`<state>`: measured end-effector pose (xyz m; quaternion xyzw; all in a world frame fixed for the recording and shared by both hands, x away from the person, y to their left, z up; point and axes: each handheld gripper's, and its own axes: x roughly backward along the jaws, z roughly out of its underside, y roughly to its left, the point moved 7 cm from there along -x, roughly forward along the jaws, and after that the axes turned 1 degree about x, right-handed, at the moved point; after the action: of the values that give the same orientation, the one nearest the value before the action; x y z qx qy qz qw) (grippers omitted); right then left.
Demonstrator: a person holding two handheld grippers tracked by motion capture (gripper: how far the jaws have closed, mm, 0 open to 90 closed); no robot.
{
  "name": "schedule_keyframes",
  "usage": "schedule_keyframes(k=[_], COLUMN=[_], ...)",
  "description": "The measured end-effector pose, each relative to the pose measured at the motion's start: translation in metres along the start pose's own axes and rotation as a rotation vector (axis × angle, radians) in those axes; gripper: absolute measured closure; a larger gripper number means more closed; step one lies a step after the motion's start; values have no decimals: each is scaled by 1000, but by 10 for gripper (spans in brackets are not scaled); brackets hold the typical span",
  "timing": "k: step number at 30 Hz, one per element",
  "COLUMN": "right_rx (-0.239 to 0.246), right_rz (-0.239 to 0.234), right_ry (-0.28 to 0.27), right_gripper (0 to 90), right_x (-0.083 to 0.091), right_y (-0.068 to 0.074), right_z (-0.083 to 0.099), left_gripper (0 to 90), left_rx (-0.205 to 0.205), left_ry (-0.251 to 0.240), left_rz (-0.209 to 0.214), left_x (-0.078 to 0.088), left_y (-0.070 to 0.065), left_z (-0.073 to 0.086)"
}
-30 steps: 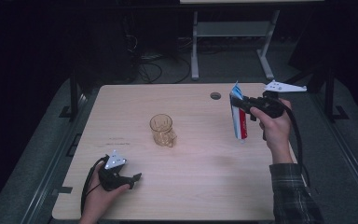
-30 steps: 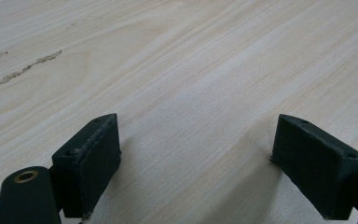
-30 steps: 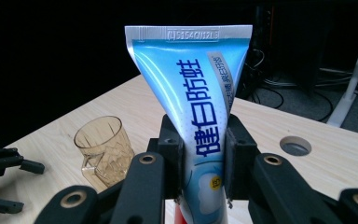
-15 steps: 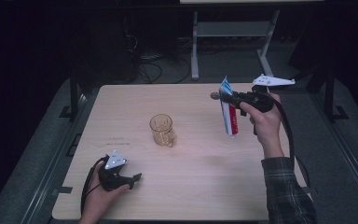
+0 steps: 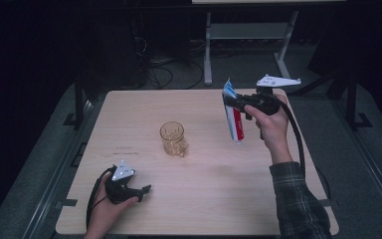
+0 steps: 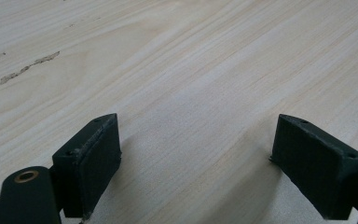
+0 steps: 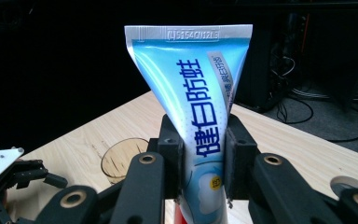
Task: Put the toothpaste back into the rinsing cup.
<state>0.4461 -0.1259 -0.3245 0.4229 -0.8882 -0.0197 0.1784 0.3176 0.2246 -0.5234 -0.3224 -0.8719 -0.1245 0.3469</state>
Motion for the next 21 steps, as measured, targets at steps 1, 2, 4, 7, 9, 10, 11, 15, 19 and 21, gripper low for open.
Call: schedule_keyframes(k=[1, 2, 4, 7, 9, 10, 11, 15, 19, 21], right_rx=[2, 6, 10, 9, 16, 16, 20, 28, 33, 34], right_rz=[-3, -4, -10, -20, -21, -23, -26, -36, -52, -55], right_ry=[1, 1, 3, -1, 2, 4, 4, 3, -5, -4], right_gripper=[722, 723, 723, 722, 722, 722, 723, 722, 722, 722], right_x=[-1, -3, -6, -9, -12, -13, -15, -21, -26, -27], right_y=[1, 2, 4, 7, 9, 9, 11, 16, 21, 22], right_z=[-1, -2, -5, -7, -8, -9, -10, -15, -19, -20], left_gripper=[142, 142, 142, 143, 143, 143, 143, 143, 143, 143], left_rx=[0, 0, 0, -1, -1, -1, -1, -1, -1, -1], left_ry=[0, 0, 0, 0, 0, 0, 0, 0, 0, 0], left_rz=[0, 0, 1, 0, 1, 1, 1, 1, 1, 1], left_x=[0, 0, 0, 0, 0, 0, 0, 0, 0, 0], left_y=[0, 0, 0, 0, 0, 0, 0, 0, 0, 0], left_z=[0, 0, 0, 0, 0, 0, 0, 0, 0, 0])
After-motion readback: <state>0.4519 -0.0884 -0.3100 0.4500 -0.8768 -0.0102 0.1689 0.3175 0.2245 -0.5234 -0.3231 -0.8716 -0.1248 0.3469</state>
